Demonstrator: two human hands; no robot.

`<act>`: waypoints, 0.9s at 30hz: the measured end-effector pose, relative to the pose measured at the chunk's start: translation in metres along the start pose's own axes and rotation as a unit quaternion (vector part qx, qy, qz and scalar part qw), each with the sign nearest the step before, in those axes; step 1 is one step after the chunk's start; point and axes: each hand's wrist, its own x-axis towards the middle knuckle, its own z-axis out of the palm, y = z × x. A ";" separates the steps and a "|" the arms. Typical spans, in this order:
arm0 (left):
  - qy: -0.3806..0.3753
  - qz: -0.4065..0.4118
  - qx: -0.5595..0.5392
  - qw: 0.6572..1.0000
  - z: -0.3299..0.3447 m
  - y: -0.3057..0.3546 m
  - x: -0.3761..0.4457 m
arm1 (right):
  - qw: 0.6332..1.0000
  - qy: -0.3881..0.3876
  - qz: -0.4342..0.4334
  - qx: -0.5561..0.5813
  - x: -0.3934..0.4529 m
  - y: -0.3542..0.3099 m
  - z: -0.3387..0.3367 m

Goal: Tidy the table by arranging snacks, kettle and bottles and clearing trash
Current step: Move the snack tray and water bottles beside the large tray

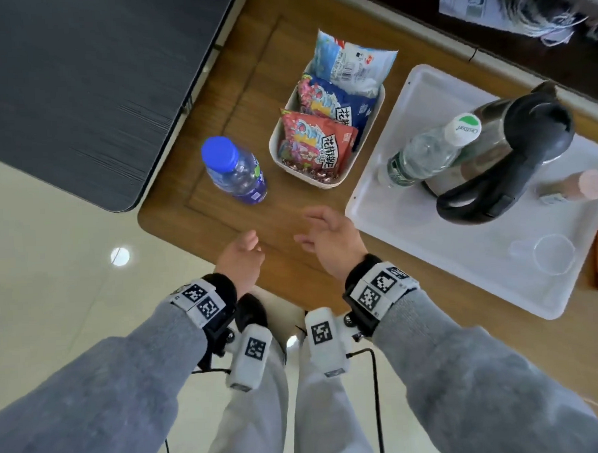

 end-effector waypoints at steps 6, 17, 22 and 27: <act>0.058 0.080 -0.056 0.994 -0.030 0.062 0.030 | 0.996 0.012 -0.086 0.006 0.020 -0.049 -0.009; -0.073 0.197 -0.010 0.978 0.020 0.089 0.008 | 0.993 0.066 -0.085 -0.043 0.033 -0.015 -0.021; -0.142 0.186 0.011 0.972 0.038 0.067 -0.011 | 0.992 0.099 -0.046 -0.055 -0.018 0.009 -0.032; -0.196 0.212 0.061 0.955 0.050 0.061 -0.042 | 0.990 0.129 -0.047 -0.043 -0.062 0.034 -0.045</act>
